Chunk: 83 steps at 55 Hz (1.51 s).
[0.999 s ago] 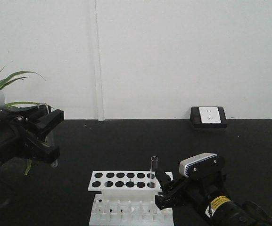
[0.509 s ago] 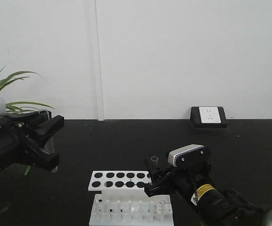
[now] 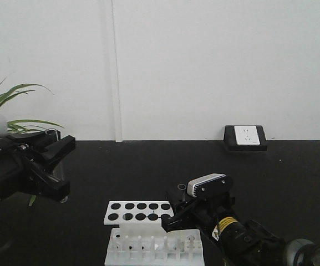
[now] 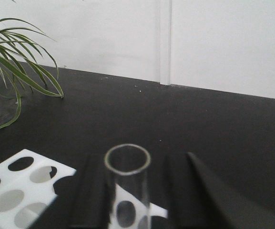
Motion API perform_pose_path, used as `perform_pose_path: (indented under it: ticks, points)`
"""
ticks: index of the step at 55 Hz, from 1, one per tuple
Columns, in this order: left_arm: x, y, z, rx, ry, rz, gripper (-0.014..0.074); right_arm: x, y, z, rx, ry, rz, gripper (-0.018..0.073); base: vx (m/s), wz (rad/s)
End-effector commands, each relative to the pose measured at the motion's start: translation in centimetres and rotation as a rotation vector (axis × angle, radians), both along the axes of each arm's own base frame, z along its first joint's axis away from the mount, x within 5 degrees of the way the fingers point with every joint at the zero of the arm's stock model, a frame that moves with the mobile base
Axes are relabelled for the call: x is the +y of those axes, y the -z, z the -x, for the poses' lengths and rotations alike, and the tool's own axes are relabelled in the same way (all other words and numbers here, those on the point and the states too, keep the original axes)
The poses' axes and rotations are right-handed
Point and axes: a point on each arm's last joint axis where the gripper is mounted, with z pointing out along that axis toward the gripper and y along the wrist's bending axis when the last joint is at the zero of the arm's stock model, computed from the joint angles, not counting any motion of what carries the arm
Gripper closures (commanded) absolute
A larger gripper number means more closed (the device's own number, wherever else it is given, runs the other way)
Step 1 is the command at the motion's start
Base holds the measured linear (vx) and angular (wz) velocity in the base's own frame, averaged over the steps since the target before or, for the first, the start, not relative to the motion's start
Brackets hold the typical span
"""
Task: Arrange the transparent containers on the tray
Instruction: 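Close both grippers and lift the test tubes out of the rack, then hold both test tubes while the base drives to the yellow tray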
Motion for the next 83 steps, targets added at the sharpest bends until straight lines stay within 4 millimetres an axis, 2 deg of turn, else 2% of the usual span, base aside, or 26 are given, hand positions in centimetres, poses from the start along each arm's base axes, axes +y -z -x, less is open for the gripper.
perform_pose_path:
  ticks: [1, 4, 5, 14, 20, 23, 30, 40, 47, 58, 83]
  points:
    - [-0.2, -2.3, 0.9, -0.100, 0.041, 0.062, 0.0602, 0.2, -4.0, 0.0, -0.170, -0.017, -0.084, 0.0442, 0.00, 0.00]
    - [-0.2, -2.3, 0.9, -0.100, 0.041, 0.062, 0.0602, 0.1, -4.4, 0.0, -0.181, -0.018, -0.089, 0.0566, 0.00, 0.00]
    - [-0.2, -2.3, 0.9, -0.100, 0.041, 0.062, 0.0602, 0.1, -4.5, 0.1, -0.183, -0.018, -0.091, 0.0575, 0.00, 0.00]
    - [-0.2, -2.2, 0.8, -0.095, 0.038, 0.060, 0.0602, -0.2, -7.3, 0.8, -0.221, -0.017, -0.098, 0.0572, 0.00, 0.00]
    - [-0.1, -2.0, 0.7, -0.071, 0.018, 0.058, 0.0600, -0.8, -10.5, 1.9, -0.242, -0.007, -0.093, 0.0572, 0.00, 0.00]
    - [0.1, -1.8, 0.6, -0.047, -0.002, 0.048, 0.0599, -1.5, -13.5, 3.3, -0.252, 0.007, -0.084, 0.0572, 0.00, 0.00]
    - [0.6, -2.4, 1.4, -0.029, -0.032, 0.070, 0.0599, -3.3, -18.1, 6.6, -0.192, 0.037, -0.056, 0.0572, 0.00, 0.00]
    - [2.3, -3.5, 3.7, 0.023, -0.159, 0.042, 0.0599, -5.8, -21.7, 11.1, -0.141, 0.084, 0.021, 0.0572, 0.00, 0.00]
    - [2.9, -4.0, 5.4, 0.061, -0.216, 0.026, 0.0599, -7.1, -22.4, 13.7, -0.145, 0.099, 0.019, 0.0572, 0.00, 0.00]
    - [2.0, -4.4, 6.2, 0.051, -0.167, 0.030, 0.0599, -7.9, -22.7, 15.6, -0.165, 0.102, 0.010, 0.0572, 0.00, 0.00]
    - [2.0, -4.3, 6.2, 0.067, -0.171, 0.036, 0.0599, -8.0, -22.7, 15.6, -0.169, 0.103, 0.008, 0.0572, 0.00, 0.00]
